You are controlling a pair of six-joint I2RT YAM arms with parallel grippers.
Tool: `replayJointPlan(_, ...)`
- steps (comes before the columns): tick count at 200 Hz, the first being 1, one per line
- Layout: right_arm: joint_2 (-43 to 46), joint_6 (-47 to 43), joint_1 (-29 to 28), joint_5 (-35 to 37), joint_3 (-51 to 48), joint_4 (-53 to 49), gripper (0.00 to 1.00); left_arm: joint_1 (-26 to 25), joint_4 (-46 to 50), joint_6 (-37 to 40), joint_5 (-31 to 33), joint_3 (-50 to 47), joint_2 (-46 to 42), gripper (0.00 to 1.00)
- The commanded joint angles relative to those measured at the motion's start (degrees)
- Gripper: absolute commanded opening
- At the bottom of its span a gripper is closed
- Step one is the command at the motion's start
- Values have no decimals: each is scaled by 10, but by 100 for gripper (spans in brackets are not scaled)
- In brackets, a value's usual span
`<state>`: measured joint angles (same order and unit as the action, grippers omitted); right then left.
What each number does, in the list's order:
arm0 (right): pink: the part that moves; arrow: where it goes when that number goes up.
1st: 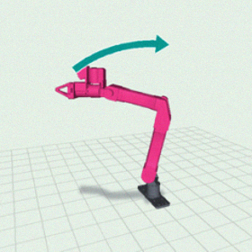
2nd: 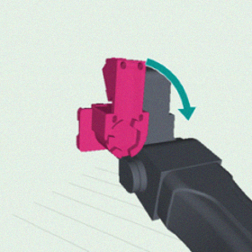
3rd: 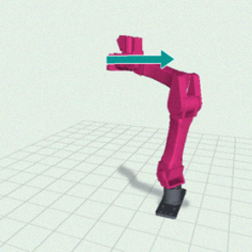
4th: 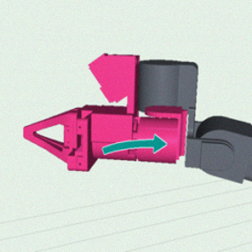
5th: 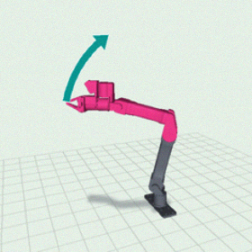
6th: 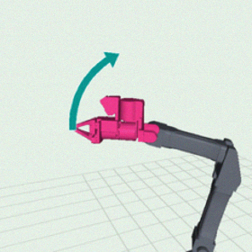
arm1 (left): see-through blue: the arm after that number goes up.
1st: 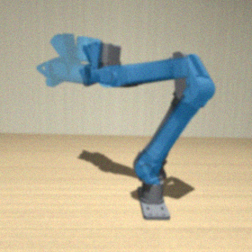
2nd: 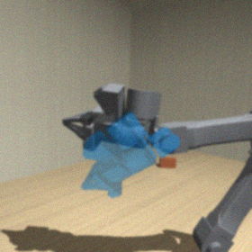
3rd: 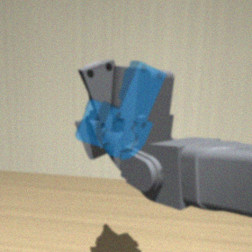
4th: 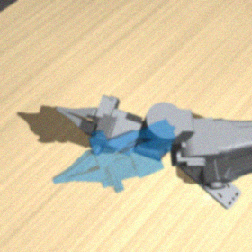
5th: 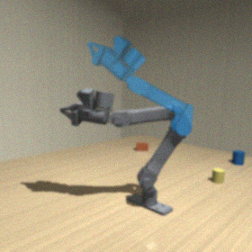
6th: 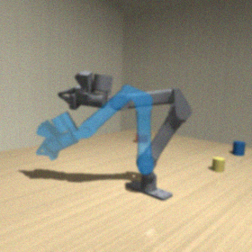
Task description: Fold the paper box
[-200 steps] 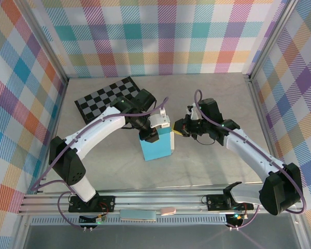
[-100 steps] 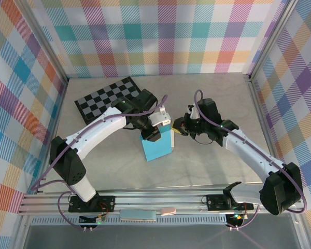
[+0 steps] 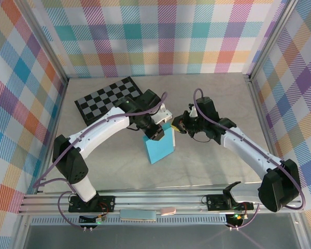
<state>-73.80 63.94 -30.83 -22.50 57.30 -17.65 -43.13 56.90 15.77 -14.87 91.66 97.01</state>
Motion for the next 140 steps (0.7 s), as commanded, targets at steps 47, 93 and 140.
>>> replayJointPlan(47, 40, -26, 21, -93, 70, -149, 49, -23, -66, 9, 11, 3, 23, 4)
replayJointPlan(93, 61, -24, 149, -160, 64, -138, 54, -24, -53, 22, 8, 17, 33, 4)
replayJointPlan(140, -101, -39, 205, -172, 103, -28, 31, -26, -49, 24, 9, 23, 38, 4)
